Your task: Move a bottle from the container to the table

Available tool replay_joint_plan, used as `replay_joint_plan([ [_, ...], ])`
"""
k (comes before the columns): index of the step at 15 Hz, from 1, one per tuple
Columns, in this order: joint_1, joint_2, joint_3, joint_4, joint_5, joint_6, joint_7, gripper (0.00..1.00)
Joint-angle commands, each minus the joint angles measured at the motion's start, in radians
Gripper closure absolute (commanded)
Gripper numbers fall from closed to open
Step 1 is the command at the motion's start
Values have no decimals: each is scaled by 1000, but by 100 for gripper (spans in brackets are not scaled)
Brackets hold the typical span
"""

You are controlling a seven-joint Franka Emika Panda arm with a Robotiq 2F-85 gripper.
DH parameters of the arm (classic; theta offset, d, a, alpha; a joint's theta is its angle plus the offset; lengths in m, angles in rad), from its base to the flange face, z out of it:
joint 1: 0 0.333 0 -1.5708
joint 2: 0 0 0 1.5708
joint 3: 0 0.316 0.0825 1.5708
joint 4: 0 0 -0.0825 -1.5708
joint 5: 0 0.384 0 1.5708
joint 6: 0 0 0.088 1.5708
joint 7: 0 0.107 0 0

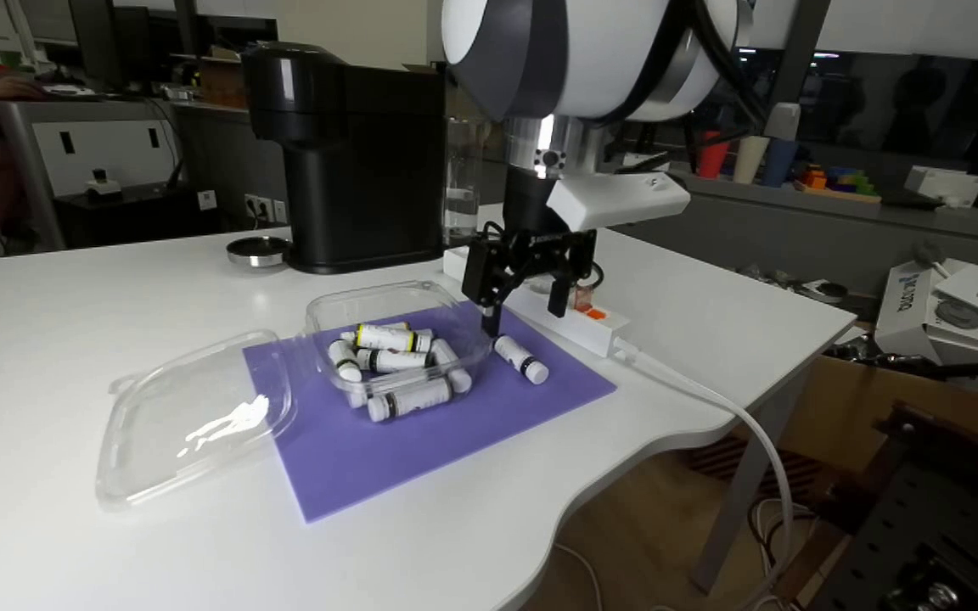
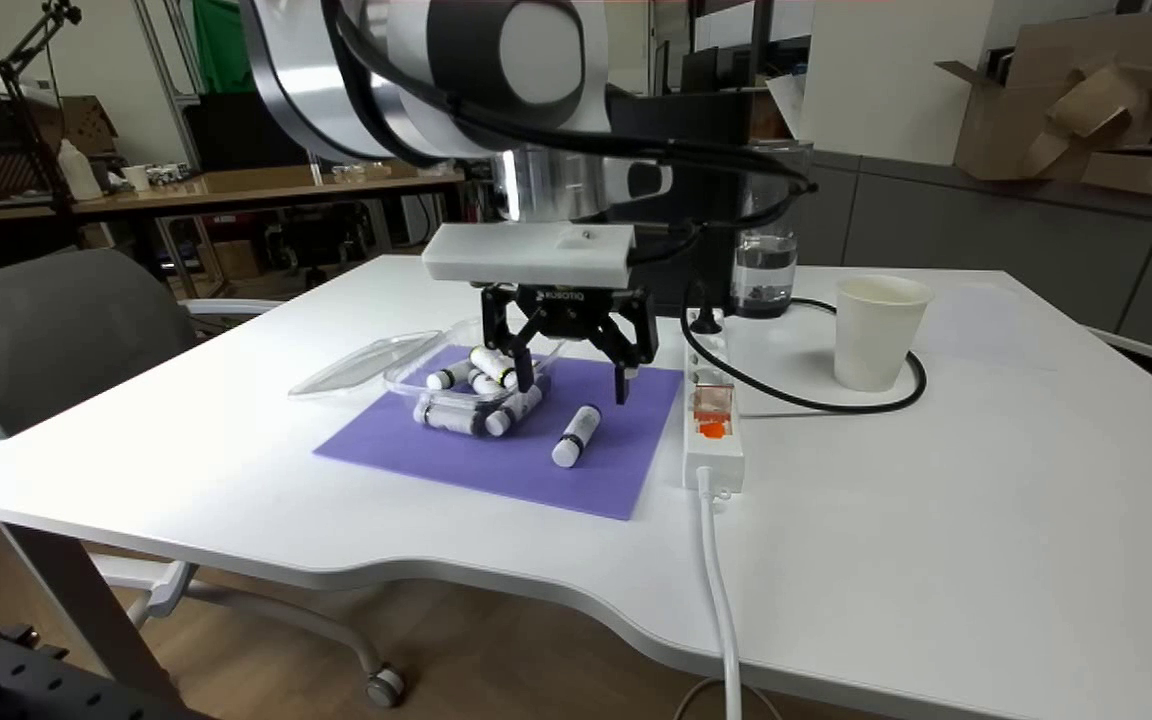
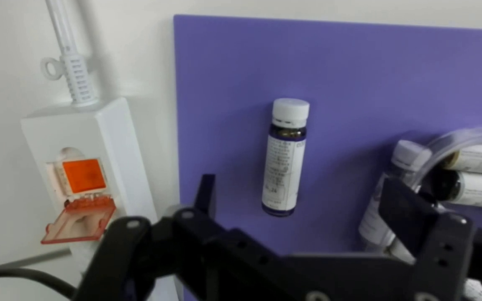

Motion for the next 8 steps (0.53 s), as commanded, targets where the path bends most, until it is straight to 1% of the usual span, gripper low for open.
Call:
replay_joint_plan([
  [1, 7, -111, 7, -67, 17, -14, 20, 0],
  [3, 13, -152, 15, -83, 36, -37, 29, 0],
  [6, 46, -205, -3, -104, 38, -58, 52, 0],
  [8, 55, -232, 0, -111, 50, -87, 56, 0],
])
